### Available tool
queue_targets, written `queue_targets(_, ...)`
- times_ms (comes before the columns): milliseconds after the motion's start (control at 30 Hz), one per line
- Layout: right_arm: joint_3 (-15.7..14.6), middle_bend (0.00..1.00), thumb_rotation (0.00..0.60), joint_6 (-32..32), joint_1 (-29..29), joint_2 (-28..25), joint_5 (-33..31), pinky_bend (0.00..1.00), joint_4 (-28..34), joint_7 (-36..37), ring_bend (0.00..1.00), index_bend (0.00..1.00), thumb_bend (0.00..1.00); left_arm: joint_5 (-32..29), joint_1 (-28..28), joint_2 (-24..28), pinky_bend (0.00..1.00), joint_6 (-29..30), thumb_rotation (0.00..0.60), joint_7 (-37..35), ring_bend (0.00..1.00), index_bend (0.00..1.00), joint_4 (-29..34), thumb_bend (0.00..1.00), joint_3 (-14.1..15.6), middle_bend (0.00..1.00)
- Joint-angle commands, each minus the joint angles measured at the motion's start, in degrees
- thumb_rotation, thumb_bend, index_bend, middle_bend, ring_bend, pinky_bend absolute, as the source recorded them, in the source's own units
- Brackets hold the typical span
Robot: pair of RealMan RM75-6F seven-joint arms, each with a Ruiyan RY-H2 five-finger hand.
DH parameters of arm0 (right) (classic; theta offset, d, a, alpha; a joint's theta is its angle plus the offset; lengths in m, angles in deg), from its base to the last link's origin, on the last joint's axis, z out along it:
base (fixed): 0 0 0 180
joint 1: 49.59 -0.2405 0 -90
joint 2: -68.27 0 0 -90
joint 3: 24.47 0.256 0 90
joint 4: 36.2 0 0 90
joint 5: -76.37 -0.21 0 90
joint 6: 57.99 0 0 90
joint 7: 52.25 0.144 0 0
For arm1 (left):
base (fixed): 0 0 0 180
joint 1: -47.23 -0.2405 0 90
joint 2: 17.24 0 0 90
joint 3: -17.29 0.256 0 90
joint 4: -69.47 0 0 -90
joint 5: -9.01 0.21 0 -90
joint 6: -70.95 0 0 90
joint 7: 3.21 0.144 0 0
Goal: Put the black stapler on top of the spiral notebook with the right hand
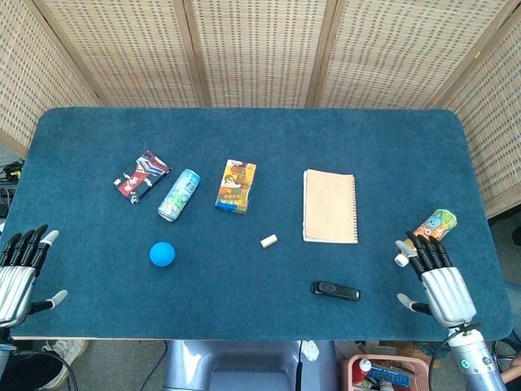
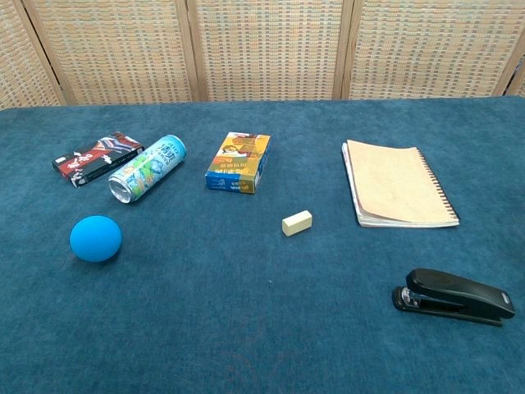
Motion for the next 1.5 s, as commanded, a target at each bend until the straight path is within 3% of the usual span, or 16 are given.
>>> queue_targets(33,-2.95,0.0,0.6,-9.8,-3.86,0.13,1.59,0.0,2.04,-0.23,0.0,0.0,0.0,-0.44,0.3,-0.05,0.0,-0.68,0.6,0.14,0.0,0.0,0.02,0.02,-0.14,0.0)
queue_targets(133,-2.78,0.0,0.6,-15.62,-6.12,1.52,0.28,0.02,2.26,-3.73,0.0,0.0,0.0,-1.03,0.4,-0.08,0.0,-0.88,0.6,0.28,0.0,0.0,-0.03,0.02,-0.45,0.0)
queue_targets(233,-1.81,0.02,0.6,-19.13,-7.49,3.29,-1.72,0.12,2.38,-6.23,0.0,0.03,0.0,-1.67,0.4,-0.07,0.0,-0.87,0.6,0.05,0.0,0.0,-0.05,0.02,-0.8,0.0)
queue_targets(533,1.25,0.21,0.6,-26.37,-10.41,8.64,-8.15,0.29,0.45,-10.14,0.14,0.17,0.07,-3.1,0.82,0.05,0.0,-2.03,0.6,-0.31,0.0,0.0,-0.24,0.02,-1.3,0.0)
queue_targets(733,2.25,0.33,0.6,-27.08,-11.09,11.85,-9.38,0.41,-2.95,-11.43,0.24,0.28,0.18,-3.29,0.88,0.21,0.0,-2.35,0.6,-0.38,0.0,0.0,-0.32,0.03,-1.27,0.0)
queue_targets(900,2.38,0.53,0.6,-26.11,-11.33,14.02,-8.26,0.62,-5.57,-11.69,0.42,0.5,0.4,-3.24,0.9,0.24,0.0,-2.41,0.6,-0.37,0.0,0.0,-0.22,0.03,-1.23,0.0)
queue_targets(967,2.4,0.59,0.6,-24.38,-11.14,14.88,-6.85,0.68,-6.48,-10.97,0.47,0.56,0.44,-3.26,0.88,0.23,0.0,-2.41,0.6,-0.35,0.0,0.0,-0.21,0.03,-1.23,0.0)
queue_targets(1267,2.55,0.61,0.6,-17.95,-11.0,14.85,-1.22,0.7,-7.1,-6.74,0.49,0.58,0.46,-3.37,0.93,0.23,0.0,-2.59,0.6,-0.37,0.0,0.0,-0.22,0.03,-1.24,0.0)
queue_targets(1500,8.44,0.61,0.6,-19.54,-15.27,11.53,-3.01,0.7,-2.46,-6.11,0.49,0.58,0.47,-4.12,1.28,0.43,0.0,-3.46,0.6,-0.77,0.0,0.0,-0.25,0.03,-1.45,0.0)
